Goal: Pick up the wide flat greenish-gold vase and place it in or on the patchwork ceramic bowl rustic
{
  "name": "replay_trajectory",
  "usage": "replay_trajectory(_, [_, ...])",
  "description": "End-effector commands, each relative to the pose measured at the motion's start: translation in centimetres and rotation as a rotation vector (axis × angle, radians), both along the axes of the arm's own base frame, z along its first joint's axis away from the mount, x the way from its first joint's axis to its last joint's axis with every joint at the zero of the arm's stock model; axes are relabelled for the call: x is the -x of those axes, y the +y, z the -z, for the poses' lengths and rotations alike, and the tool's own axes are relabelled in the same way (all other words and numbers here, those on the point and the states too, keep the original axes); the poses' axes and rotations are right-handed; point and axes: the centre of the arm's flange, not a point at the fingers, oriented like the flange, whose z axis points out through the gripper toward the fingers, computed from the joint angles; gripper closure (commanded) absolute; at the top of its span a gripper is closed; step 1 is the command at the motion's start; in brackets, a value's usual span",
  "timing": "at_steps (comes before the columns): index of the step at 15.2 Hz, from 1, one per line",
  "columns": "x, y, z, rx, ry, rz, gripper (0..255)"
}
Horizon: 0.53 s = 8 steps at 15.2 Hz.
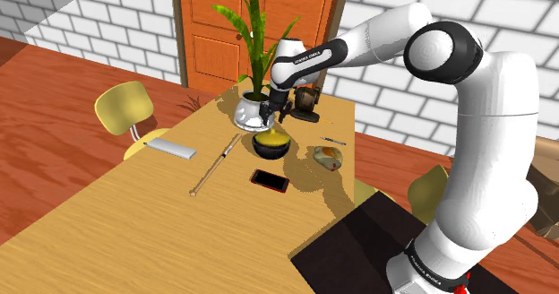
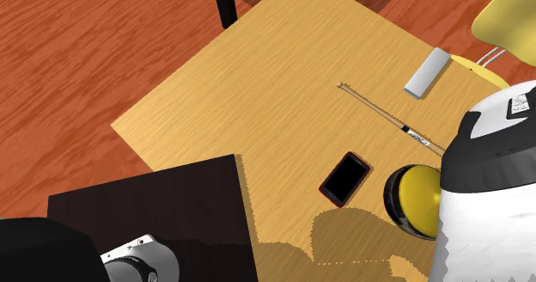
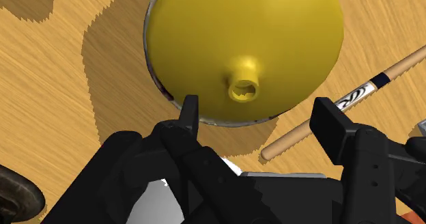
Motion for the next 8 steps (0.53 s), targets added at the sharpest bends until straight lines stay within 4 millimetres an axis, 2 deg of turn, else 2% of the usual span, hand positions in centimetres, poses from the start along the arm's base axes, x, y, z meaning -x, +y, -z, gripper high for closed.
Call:
replay_trajectory(1, [0.0,0.0,0.0,0.000,0.000,0.000,0])
replay_trajectory(4, [0.0,0.0,0.0,0.000,0.000,0.000,0])
replay_trajectory(8, [0.3,-0.2,-5.0,0.000,0.000,0.000,0])
